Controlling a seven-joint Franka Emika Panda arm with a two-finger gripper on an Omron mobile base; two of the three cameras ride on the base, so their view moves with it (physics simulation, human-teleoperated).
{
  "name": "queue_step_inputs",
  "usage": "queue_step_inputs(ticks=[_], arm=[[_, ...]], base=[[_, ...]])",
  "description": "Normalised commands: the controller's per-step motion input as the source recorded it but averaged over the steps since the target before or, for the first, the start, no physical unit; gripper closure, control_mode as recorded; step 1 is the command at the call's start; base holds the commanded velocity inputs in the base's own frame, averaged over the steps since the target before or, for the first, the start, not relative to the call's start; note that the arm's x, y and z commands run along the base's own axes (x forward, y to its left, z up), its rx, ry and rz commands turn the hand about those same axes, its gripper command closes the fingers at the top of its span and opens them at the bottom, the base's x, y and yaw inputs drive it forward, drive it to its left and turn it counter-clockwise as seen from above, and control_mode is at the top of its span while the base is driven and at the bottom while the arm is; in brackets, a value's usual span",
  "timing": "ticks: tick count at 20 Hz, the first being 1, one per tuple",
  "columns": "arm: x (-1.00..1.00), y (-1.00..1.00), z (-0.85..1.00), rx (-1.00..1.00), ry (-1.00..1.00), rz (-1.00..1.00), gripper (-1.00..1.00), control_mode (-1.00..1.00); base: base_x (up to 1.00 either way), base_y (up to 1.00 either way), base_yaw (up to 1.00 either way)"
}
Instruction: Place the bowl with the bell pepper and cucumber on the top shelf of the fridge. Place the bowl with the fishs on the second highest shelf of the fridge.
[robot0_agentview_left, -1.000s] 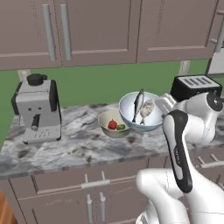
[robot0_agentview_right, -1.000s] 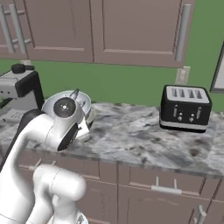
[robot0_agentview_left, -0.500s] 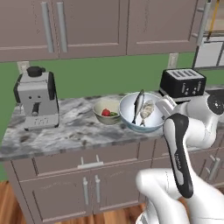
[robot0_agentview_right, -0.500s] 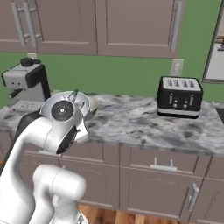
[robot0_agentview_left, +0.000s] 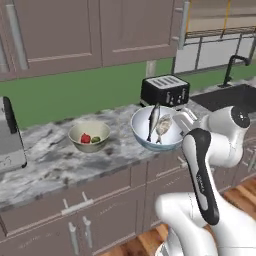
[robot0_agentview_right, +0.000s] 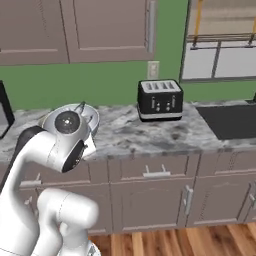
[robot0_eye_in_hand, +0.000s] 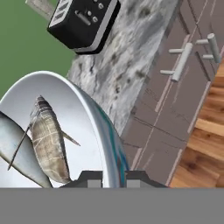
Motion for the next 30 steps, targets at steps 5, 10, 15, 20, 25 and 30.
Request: queue_step_inputs(ticks=[5, 10, 15, 20, 25, 30], arm=[[0.00, 0.00, 0.00, 0.00, 0.00, 0.00, 1.00, 1.00], [0.00, 0.00, 0.00, 0.00, 0.00, 0.00, 1.00, 1.00], [0.00, 0.00, 0.00, 0.00, 0.00, 0.00, 1.00, 1.00], [0.00, 0.00, 0.00, 0.00, 0.00, 0.00, 1.00, 1.00], [0.00, 0.00, 0.00, 0.00, 0.00, 0.00, 1.00, 1.00], [0.00, 0.00, 0.00, 0.00, 0.00, 0.00, 1.00, 1.00]], base=[[-0.02, -0.29, -0.82], [0.00, -0.13, -0.91], [0.00, -0.16, -0.91], [0.02, -0.27, -0.86], [0.17, -0.36, -0.78], [0.78, -0.04, -0.50]])
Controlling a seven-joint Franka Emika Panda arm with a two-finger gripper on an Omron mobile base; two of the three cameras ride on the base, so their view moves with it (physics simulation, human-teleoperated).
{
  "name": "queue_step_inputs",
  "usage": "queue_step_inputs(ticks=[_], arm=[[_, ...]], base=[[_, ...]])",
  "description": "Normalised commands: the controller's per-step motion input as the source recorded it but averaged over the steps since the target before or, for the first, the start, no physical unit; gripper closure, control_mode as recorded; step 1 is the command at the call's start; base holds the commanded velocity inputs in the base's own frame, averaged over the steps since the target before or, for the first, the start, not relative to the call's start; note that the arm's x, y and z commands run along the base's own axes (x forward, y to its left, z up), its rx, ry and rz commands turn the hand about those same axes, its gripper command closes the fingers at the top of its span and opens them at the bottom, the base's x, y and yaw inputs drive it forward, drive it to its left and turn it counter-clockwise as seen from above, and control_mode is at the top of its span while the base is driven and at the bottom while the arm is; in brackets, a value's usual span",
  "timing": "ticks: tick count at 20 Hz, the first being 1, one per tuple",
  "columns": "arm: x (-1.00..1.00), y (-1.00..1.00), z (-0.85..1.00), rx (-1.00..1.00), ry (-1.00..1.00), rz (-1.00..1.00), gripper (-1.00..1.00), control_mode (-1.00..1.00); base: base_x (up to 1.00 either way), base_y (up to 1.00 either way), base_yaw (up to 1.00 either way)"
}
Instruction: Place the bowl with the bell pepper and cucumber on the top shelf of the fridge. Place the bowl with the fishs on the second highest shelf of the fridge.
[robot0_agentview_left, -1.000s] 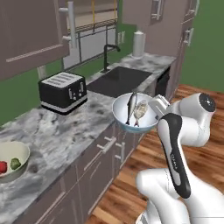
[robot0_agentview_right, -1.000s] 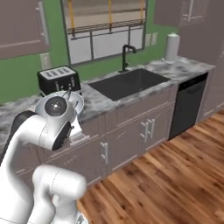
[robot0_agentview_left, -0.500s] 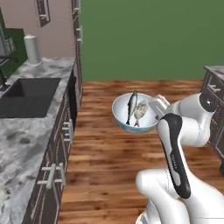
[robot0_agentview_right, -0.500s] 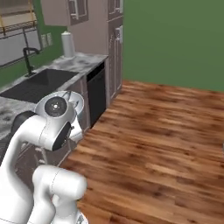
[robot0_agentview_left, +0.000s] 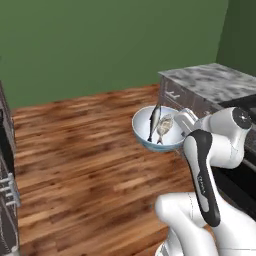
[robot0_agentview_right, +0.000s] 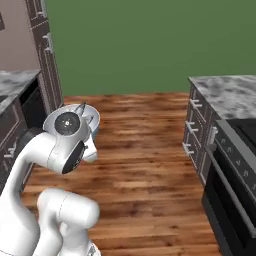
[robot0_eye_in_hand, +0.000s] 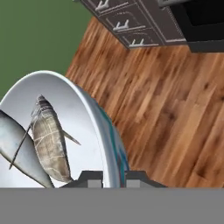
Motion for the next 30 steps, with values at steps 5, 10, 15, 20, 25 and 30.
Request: queue_step_inputs(ticks=[5, 10, 15, 20, 25, 30], arm=[[0.00, 0.00, 0.00, 0.00, 0.00, 0.00, 1.00, 1.00], [0.00, 0.00, 0.00, 0.00, 0.00, 0.00, 1.00, 1.00], [0.00, 0.00, 0.00, 0.00, 0.00, 0.00, 1.00, 1.00], [0.00, 0.00, 0.00, 0.00, 0.00, 0.00, 1.00, 1.00], [0.00, 0.00, 0.00, 0.00, 0.00, 0.00, 1.00, 1.00], [0.00, 0.00, 0.00, 0.00, 0.00, 0.00, 1.00, 1.00]], base=[[0.23, -0.26, -0.70], [0.00, -0.21, -0.89], [0.00, -0.14, -0.91], [0.00, -0.11, -0.92], [0.00, -0.02, -0.95], [0.00, 0.00, -0.96]])
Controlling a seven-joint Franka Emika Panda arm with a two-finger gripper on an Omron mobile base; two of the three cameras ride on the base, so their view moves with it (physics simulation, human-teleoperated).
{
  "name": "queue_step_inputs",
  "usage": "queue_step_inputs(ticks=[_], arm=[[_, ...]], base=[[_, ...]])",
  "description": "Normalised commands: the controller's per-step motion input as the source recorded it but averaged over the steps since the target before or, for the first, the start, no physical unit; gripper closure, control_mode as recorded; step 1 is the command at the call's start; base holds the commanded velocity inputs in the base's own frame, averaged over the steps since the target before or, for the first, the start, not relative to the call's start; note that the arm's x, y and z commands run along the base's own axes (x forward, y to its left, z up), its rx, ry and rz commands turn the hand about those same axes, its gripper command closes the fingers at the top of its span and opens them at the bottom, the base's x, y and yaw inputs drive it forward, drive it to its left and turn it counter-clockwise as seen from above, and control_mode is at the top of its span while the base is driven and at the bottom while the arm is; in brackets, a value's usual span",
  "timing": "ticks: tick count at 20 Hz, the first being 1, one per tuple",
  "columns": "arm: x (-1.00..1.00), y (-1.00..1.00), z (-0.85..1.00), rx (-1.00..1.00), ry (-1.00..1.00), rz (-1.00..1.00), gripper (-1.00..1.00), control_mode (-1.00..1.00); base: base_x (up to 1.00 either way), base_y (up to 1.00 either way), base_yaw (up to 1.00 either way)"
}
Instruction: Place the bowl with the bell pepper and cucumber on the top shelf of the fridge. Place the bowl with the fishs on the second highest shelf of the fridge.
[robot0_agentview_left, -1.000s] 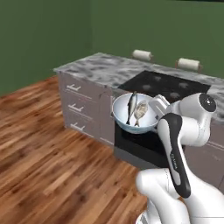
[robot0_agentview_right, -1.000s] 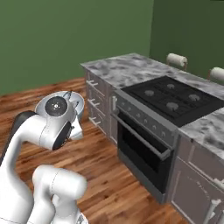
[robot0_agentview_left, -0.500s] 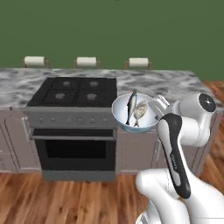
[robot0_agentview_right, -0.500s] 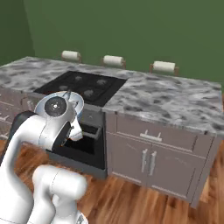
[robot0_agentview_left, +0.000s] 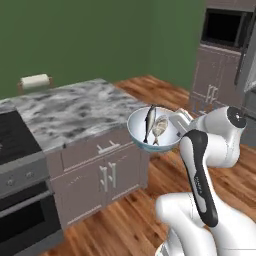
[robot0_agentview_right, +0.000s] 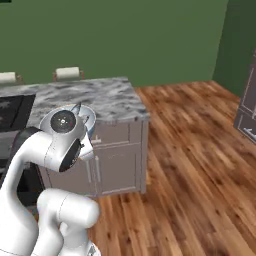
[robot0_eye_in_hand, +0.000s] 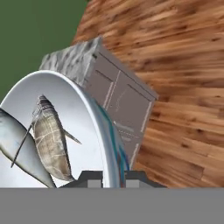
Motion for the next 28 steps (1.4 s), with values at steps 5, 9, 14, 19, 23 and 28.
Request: queue_step_inputs(ticks=[5, 9, 14, 19, 23, 28], arm=[[0.00, 0.00, 0.00, 0.00, 0.00, 0.00, 1.00, 1.00], [0.00, 0.00, 0.00, 0.00, 0.00, 0.00, 1.00, 1.00], [0.00, 0.00, 0.00, 0.00, 0.00, 0.00, 1.00, 1.00], [0.00, 0.00, 0.00, 0.00, 0.00, 0.00, 1.00, 1.00], [0.00, 0.00, 0.00, 0.00, 0.00, 0.00, 1.00, 1.00], [0.00, 0.00, 0.00, 0.00, 0.00, 0.00, 1.00, 1.00]], base=[[0.00, -0.01, -0.95], [0.03, -0.07, -0.90], [0.47, -0.23, -0.69], [1.00, 0.00, -0.41], [1.00, 0.00, -0.37], [1.00, 0.33, -0.27]])
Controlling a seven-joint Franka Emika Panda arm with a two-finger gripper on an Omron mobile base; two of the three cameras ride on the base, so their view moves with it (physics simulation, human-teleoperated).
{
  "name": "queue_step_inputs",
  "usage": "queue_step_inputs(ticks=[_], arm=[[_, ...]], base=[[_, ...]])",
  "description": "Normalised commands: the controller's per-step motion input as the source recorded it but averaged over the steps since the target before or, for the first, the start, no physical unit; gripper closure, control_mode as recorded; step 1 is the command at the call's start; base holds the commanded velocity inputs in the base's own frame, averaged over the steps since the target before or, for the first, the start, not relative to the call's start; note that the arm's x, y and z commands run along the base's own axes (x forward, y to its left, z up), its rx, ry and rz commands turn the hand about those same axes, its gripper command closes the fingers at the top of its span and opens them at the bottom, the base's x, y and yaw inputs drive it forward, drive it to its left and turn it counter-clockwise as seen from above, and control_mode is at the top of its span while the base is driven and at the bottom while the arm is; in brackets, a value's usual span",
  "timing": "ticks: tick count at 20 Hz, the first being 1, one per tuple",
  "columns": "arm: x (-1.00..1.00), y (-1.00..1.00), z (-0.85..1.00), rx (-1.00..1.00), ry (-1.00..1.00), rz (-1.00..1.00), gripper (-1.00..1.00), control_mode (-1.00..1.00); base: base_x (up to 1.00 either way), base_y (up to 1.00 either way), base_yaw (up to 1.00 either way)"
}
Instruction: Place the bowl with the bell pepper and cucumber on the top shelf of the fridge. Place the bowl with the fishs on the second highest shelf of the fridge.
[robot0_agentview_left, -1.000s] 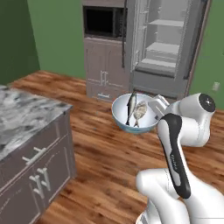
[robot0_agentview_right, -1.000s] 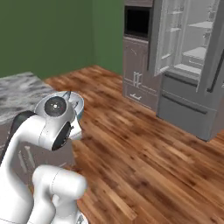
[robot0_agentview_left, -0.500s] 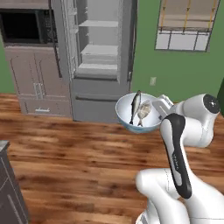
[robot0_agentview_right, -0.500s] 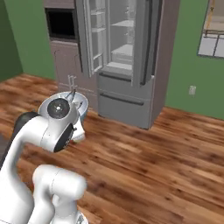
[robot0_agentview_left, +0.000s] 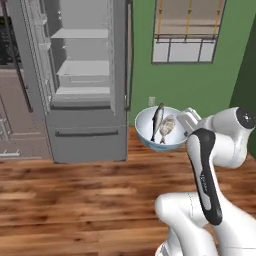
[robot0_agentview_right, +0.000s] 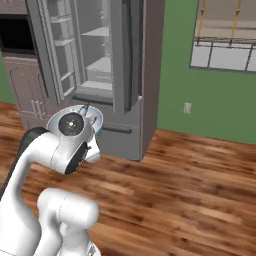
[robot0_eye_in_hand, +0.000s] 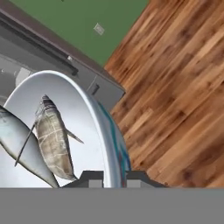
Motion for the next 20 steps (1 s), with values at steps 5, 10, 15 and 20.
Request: queue_step_inputs(ticks=[5, 10, 15, 20], arm=[[0.00, 0.00, 0.00, 0.00, 0.00, 0.00, 1.00, 1.00], [0.00, 0.00, 0.00, 0.00, 0.00, 0.00, 1.00, 1.00], [0.00, 0.00, 0.00, 0.00, 0.00, 0.00, 1.00, 1.00], [0.00, 0.00, 0.00, 0.00, 0.00, 0.00, 1.00, 1.00]], base=[[1.00, 0.96, -0.15], [1.00, 0.91, -0.11], [1.00, 0.58, -0.19], [0.94, 0.41, -0.34]])
